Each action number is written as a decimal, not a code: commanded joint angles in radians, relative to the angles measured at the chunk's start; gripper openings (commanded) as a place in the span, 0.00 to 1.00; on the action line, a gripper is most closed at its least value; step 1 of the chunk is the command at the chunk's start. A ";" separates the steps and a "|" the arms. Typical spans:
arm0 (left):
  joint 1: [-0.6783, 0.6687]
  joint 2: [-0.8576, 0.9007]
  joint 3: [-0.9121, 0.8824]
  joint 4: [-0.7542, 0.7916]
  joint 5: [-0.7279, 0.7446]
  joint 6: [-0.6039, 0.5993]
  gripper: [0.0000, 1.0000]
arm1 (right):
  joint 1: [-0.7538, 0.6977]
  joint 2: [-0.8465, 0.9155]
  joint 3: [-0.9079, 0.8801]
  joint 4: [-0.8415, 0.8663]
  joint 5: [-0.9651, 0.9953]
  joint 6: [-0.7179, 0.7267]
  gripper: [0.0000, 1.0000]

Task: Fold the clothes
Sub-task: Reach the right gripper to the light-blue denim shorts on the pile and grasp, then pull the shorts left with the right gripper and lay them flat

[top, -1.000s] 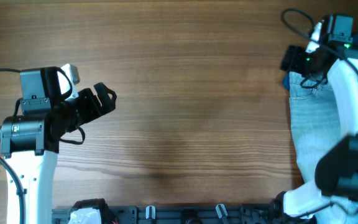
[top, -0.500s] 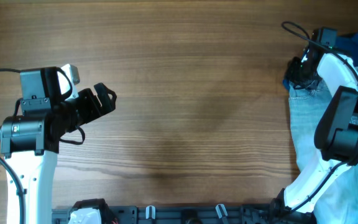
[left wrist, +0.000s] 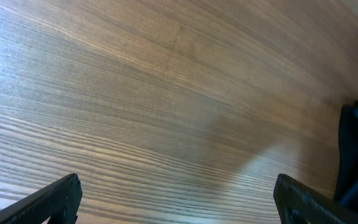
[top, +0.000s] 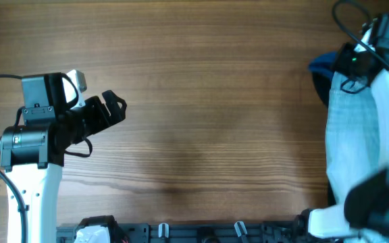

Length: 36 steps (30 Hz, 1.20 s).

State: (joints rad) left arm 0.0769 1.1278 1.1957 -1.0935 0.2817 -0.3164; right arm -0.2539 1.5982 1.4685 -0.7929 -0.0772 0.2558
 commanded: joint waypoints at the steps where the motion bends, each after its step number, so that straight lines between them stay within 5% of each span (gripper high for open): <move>1: 0.005 0.000 0.021 -0.004 0.008 0.025 0.98 | 0.094 -0.191 0.018 0.021 -0.264 -0.027 0.04; 6: 0.005 -0.036 0.022 -0.010 0.008 0.025 0.99 | 0.399 -0.191 0.016 0.048 -0.291 0.023 0.04; 14: 0.005 -0.204 0.073 -0.072 -0.056 0.078 1.00 | 0.925 0.138 0.016 0.291 -0.297 0.145 0.04; 15: 0.005 -0.225 0.080 -0.076 -0.060 0.078 1.00 | 0.972 0.180 0.016 0.325 -0.315 0.138 0.10; 16: 0.005 -0.246 0.083 -0.077 -0.060 0.078 1.00 | 1.027 0.220 0.016 0.354 -0.328 0.128 0.37; 20: 0.005 -0.284 0.083 -0.086 -0.060 0.078 1.00 | 1.061 0.220 0.016 0.342 -0.182 0.060 0.40; 25: 0.004 -0.266 0.083 -0.093 -0.059 0.077 0.99 | 0.865 0.164 0.016 0.282 -0.121 0.068 0.40; 27: 0.004 -0.252 0.083 -0.093 -0.058 0.077 0.89 | 0.755 0.181 0.016 0.241 -0.122 0.126 0.29; 29: 0.004 -0.234 0.083 -0.095 -0.052 0.073 0.58 | 0.686 0.212 0.015 0.227 -0.122 0.167 0.29; 32: 0.004 -0.209 0.083 -0.093 -0.016 0.073 0.22 | 0.616 0.302 0.015 0.249 -0.122 0.296 0.07; 36: 0.004 -0.190 0.083 -0.105 -0.005 0.074 0.18 | 0.601 0.451 0.015 0.298 -0.127 0.453 0.04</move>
State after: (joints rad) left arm 0.0769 0.9298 1.2667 -1.1896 0.2523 -0.2470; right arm 0.3431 1.9190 1.4708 -0.5190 -0.2047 0.5419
